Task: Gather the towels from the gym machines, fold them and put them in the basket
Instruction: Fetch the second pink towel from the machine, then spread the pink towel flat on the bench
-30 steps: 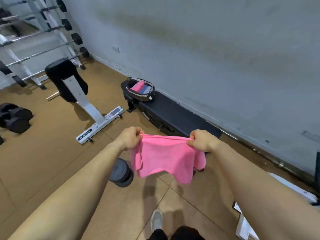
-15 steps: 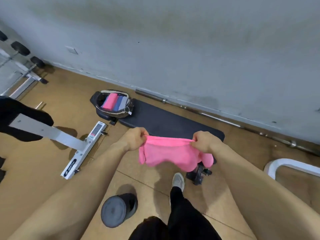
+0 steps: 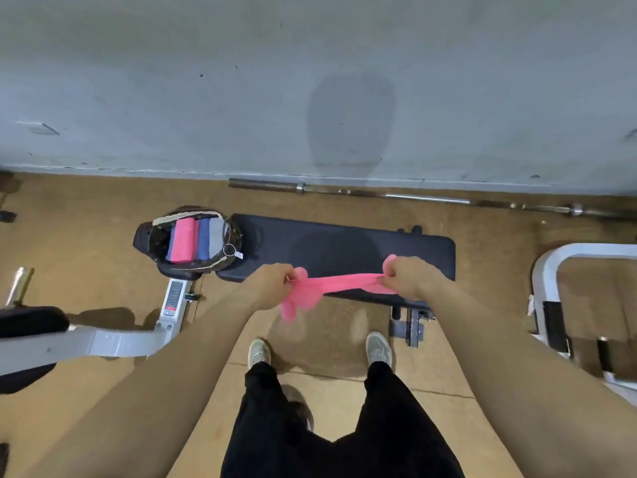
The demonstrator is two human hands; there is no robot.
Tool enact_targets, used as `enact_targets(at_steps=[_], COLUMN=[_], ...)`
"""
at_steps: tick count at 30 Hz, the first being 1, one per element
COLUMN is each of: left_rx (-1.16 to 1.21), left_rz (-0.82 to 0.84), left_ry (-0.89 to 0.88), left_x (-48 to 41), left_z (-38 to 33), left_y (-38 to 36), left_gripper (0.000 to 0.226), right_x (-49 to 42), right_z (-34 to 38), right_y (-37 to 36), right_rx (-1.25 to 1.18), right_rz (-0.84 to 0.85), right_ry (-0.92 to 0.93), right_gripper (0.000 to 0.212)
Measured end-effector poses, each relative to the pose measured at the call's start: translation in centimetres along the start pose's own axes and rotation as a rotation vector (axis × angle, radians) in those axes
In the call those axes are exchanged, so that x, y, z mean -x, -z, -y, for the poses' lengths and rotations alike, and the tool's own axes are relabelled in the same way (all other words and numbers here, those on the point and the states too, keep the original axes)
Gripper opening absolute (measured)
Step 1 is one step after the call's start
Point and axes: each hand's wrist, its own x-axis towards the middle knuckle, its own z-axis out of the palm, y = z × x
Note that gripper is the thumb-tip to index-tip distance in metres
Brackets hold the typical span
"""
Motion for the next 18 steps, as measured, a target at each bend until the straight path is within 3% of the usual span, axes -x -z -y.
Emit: enact_targets(at_steps=[5,12,18], left_rx=[-0.052,-0.117,-0.019], left_rz=[0.086,0.216,0.092], left_ry=[-0.150,-0.245,-0.212], left_x=[-2.3,-3.4,-8.0], left_z=[4.7,12.8,15.2], left_y=[0.8,0.4,-0.8], left_gripper=[0.026,0.022,0.026], right_x=[0.7,1.3,-3.6], right_z=[4.8,9.9,9.4], right_y=[-1.9,-7.3,-7.9], right_rx=[0.222,0.150,0.140], right_rz=[-0.110,0.102,-0.024], right_ry=[-0.107,-0.271,-0.319], right_gripper=[0.032,0.050,0.025])
